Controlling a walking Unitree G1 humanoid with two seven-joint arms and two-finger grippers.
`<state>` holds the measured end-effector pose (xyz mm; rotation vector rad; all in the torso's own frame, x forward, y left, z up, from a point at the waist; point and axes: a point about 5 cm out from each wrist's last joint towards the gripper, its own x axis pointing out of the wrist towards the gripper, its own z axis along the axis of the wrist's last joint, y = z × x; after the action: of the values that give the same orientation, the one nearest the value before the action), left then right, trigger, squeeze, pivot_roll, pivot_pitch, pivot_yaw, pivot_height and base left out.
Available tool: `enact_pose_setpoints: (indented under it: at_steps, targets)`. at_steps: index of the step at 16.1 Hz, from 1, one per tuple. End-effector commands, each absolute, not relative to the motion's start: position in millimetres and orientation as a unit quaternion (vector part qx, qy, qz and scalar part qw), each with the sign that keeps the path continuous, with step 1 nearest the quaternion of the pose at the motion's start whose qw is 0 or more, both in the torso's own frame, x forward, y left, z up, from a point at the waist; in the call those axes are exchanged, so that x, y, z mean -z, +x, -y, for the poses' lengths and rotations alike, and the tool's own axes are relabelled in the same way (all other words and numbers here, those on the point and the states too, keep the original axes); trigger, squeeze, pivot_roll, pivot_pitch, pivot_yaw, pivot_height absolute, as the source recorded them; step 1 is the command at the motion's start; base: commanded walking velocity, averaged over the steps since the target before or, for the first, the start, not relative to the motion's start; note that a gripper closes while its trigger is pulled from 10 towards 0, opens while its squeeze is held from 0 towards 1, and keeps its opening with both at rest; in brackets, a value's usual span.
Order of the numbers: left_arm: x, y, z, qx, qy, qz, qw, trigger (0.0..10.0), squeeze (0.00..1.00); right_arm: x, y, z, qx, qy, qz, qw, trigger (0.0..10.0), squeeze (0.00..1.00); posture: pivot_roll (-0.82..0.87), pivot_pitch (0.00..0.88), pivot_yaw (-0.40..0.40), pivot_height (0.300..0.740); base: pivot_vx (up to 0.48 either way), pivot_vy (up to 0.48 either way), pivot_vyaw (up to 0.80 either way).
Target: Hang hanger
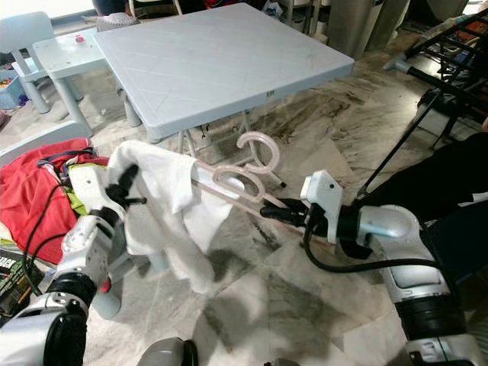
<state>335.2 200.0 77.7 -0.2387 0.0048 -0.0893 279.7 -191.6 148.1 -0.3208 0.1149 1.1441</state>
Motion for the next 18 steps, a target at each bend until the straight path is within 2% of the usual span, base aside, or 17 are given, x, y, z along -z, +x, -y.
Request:
enact_pose_setpoints:
  at_steps: [1,4,8,11,13,14,16,18]
  targets:
    - [-88.1,340.7,-204.8,0.035,-0.122,0.014,0.992,0.0,0.00,-151.9,279.6,193.0,-0.539,-0.159,-0.043,0.826,0.0,0.00,-0.09,0.000,0.052,0.740,0.000,0.000,0.00]
    - [-101.4,346.1,-216.2,-0.002,-0.134,0.042,0.990,0.0,0.00,-136.9,274.8,199.0,-0.533,-0.166,-0.066,0.827,0.0,0.00,-0.10,0.000,0.056,0.740,0.000,0.000,0.00]
    - [-137.2,352.8,-238.0,-0.050,-0.120,0.118,0.984,0.0,0.00,-91.8,253.9,224.5,-0.523,-0.180,-0.165,0.817,0.0,0.00,-0.09,0.000,0.054,0.740,0.000,0.000,0.00]
    - [-141.6,350.2,-249.6,-0.076,-0.099,0.124,0.984,0.0,0.00,-84.3,232.9,240.3,-0.549,-0.144,-0.218,0.794,0.0,0.00,-0.09,0.000,0.061,0.740,0.000,0.000,0.00]
    - [-129.7,345.3,-250.4,-0.078,-0.093,0.100,0.988,0.0,0.00,-92.8,238.6,240.6,-0.535,-0.119,-0.189,0.815,0.0,0.00,-0.09,0.000,0.065,0.740,0.000,0.000,0.00]
    - [-111.2,334.6,-243.4,-0.072,-0.077,0.070,0.992,0.0,0.00,-109.2,255.0,231.8,-0.496,-0.060,-0.118,0.858,0.0,0.00,-0.08,0.000,0.063,0.740,0.000,0.000,0.00]
    - [-91.8,316.9,-235.7,-0.068,-0.079,0.051,0.993,0.0,0.00,-123.1,269.0,219.5,-0.446,-0.003,-0.040,0.894,0.0,0.00,-0.07,0.000,0.051,0.740,0.000,0.000,0.00]
    - [-83.8,308.2,-232.4,-0.073,-0.081,0.044,0.993,0.0,0.00,-128.0,276.5,212.4,-0.415,0.031,-0.006,0.909,0.1,0.00,-0.05,0.000,0.041,0.740,0.000,0.000,0.00]
